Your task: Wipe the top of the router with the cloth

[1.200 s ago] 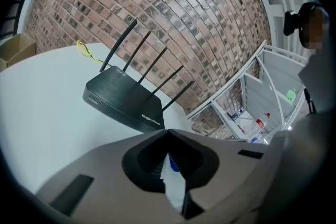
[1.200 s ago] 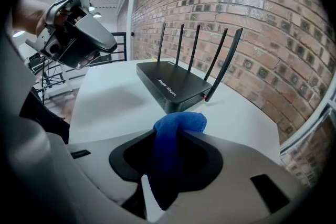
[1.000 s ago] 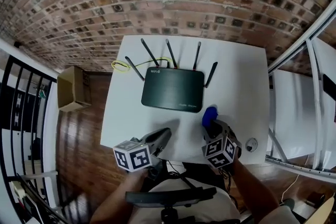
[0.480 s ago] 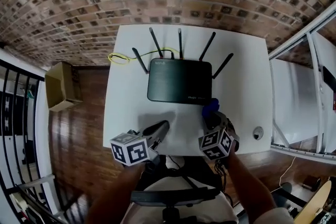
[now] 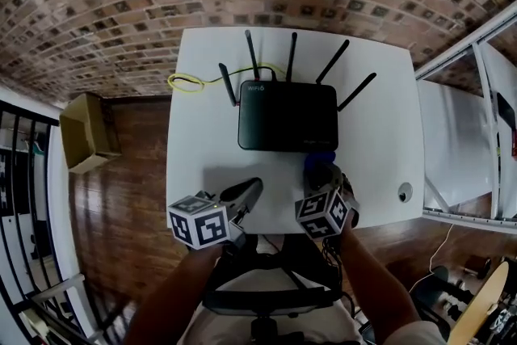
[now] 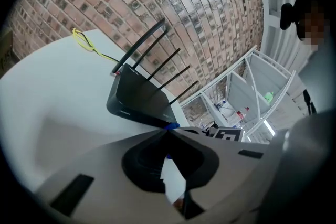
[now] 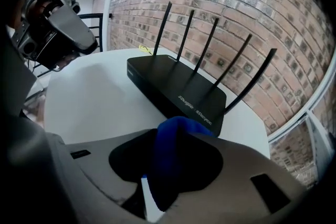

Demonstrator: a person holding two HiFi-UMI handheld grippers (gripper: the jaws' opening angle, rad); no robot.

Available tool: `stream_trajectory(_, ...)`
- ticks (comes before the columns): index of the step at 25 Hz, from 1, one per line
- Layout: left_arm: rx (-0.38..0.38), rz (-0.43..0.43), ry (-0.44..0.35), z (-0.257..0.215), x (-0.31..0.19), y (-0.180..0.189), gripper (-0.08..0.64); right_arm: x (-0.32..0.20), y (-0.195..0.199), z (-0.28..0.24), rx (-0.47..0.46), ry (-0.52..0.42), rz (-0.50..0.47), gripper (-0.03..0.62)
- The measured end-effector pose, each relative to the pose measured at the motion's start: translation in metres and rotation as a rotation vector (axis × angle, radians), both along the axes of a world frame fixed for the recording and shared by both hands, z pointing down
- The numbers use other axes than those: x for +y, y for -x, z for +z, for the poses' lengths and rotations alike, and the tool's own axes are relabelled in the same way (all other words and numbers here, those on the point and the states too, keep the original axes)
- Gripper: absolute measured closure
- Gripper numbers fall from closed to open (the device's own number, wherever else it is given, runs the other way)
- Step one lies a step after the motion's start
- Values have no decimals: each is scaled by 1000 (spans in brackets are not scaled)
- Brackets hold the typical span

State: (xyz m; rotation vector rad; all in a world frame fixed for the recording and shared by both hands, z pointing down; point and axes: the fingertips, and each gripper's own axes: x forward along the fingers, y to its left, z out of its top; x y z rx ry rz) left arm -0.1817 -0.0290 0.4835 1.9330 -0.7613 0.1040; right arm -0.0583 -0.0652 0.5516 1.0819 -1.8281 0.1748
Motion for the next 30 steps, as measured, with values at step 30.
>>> stream_trajectory(30,1,-19,-26,-2,-11,102,535,-8,159,1,-114,39,20,459)
